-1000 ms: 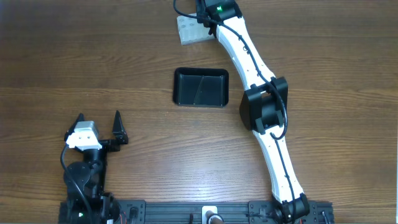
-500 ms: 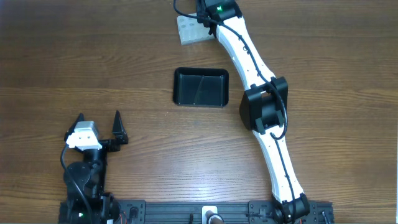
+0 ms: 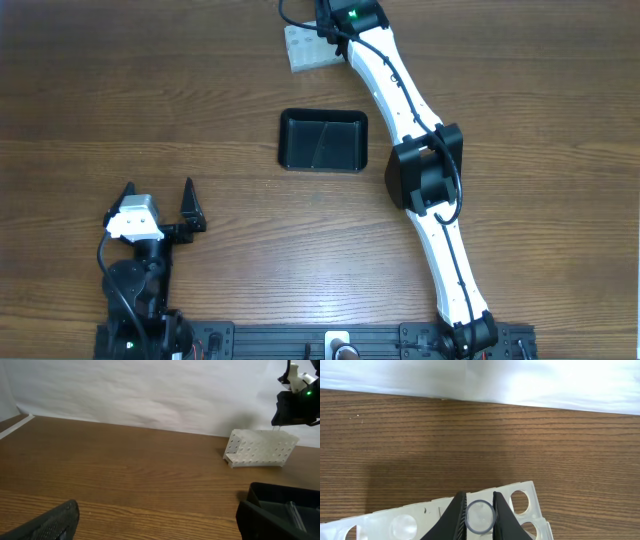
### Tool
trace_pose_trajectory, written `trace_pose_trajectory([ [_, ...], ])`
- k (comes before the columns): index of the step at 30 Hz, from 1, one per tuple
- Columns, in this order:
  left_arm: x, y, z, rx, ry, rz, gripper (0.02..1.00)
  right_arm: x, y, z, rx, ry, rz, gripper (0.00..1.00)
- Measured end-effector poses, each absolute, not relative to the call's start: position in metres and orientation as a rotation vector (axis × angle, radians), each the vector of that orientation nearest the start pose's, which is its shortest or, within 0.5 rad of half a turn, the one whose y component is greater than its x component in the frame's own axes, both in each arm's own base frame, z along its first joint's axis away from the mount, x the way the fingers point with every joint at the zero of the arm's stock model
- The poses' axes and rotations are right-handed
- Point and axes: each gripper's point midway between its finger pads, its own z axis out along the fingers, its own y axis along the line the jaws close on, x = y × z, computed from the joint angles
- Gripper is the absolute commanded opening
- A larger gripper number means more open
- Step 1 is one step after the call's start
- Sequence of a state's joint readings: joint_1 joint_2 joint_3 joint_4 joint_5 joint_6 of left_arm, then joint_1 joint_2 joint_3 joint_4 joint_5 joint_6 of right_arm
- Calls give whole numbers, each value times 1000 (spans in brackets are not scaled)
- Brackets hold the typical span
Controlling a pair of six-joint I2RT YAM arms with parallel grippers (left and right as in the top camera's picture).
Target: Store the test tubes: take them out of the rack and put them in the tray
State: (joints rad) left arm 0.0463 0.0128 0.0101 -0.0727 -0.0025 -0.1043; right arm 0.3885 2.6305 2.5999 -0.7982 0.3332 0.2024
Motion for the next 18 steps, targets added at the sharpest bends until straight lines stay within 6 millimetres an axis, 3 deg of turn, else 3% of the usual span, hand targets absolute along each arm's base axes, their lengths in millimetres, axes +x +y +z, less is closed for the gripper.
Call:
trace_pose_trajectory([
  [18,246,12,158,-126,1641,-42,998,625,200,128,-67,2330,-151,106],
])
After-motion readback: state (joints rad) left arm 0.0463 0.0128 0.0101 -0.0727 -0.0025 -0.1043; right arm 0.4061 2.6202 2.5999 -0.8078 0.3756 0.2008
